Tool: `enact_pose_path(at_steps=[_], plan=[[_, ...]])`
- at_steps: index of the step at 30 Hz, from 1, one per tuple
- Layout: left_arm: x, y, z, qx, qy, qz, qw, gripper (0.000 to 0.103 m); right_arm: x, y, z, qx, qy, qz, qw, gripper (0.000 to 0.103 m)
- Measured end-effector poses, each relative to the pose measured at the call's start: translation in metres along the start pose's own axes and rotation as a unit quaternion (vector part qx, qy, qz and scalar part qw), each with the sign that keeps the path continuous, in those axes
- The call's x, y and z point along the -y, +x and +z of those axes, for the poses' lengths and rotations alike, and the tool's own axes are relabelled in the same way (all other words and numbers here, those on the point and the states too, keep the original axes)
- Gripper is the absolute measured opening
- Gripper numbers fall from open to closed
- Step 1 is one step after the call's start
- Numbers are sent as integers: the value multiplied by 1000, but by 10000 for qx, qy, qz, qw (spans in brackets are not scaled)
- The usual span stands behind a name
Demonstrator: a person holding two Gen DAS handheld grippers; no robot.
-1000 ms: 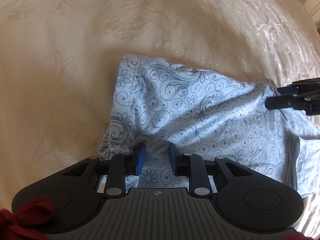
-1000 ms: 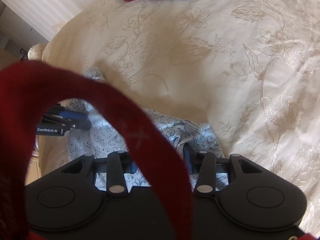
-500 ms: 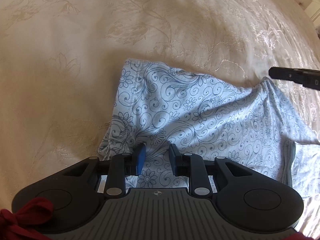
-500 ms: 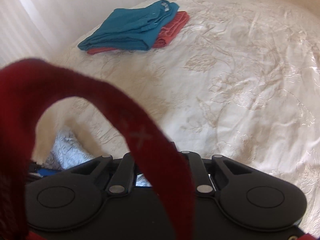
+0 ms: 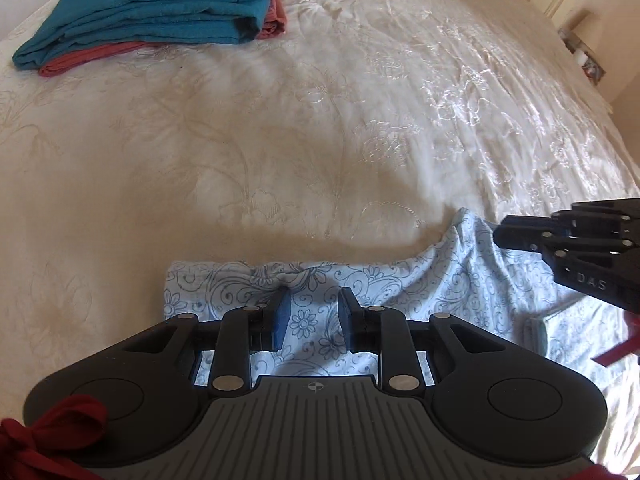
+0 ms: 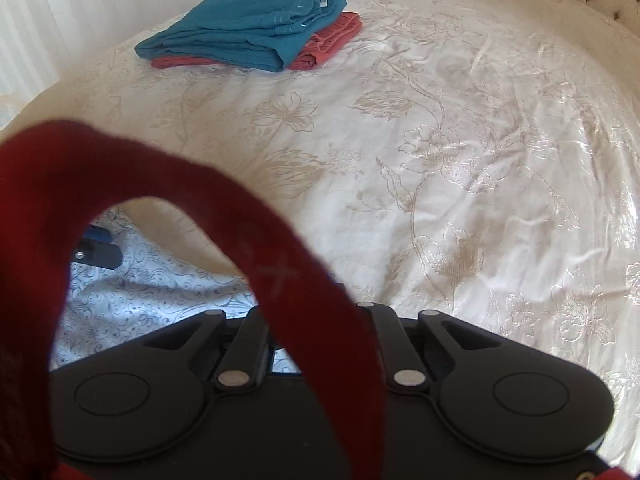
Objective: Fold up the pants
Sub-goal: 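Open the left gripper and release the folded pants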
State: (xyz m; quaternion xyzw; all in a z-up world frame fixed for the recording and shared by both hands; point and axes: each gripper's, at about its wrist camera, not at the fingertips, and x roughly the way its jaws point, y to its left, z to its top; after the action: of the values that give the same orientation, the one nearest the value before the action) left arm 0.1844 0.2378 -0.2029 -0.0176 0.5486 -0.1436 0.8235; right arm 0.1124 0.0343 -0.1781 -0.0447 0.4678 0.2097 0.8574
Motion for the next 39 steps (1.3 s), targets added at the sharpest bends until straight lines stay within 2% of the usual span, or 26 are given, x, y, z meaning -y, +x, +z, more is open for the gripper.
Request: enact_pose_path(at_steps=[2,6,9,13,17,19,23,24,30,35,39], plan=[[-6,15,6,-120,-61,141,9998,25,-8,-4,-4,-51,85,86,9999,18],[-33,24,12,-286,-842,-243,9957,25,-32,-2,-6,-79,-19,203,9998,18],[-40,20,12,-288,-1007,-361,9938,25,-54,7,-2,-66,-148,360,9992,18],[-47,2,7,-74,-1130,-385,9928,25,-77,39,10,-236,-414,302,9984,18],[-63,-25,3,211,-1400,-364,9893,25,-80,67,29,-234,-361,34,9991,17],[-74,-41,-7,332,-1487,-200,9881,25,-79,68,36,-148,-258,-67,9995,19],[-96,-65,-32,355,-1706,-251,9844,30,-80,50,38,-16,-80,0,10000,24],[-98,-68,-38,325,-1689,-227,9848,33,-82,44,36,11,-67,30,10000,24],[-84,-77,-61,278,-1257,-255,9914,35,-95,-2,9,-10,37,201,9998,24],[-65,-70,-58,380,-995,-372,9936,44,-102,-28,-12,-156,170,226,9995,24],[-64,-57,-52,396,-970,-232,9942,45,-102,-40,-18,-187,277,185,9993,24]])
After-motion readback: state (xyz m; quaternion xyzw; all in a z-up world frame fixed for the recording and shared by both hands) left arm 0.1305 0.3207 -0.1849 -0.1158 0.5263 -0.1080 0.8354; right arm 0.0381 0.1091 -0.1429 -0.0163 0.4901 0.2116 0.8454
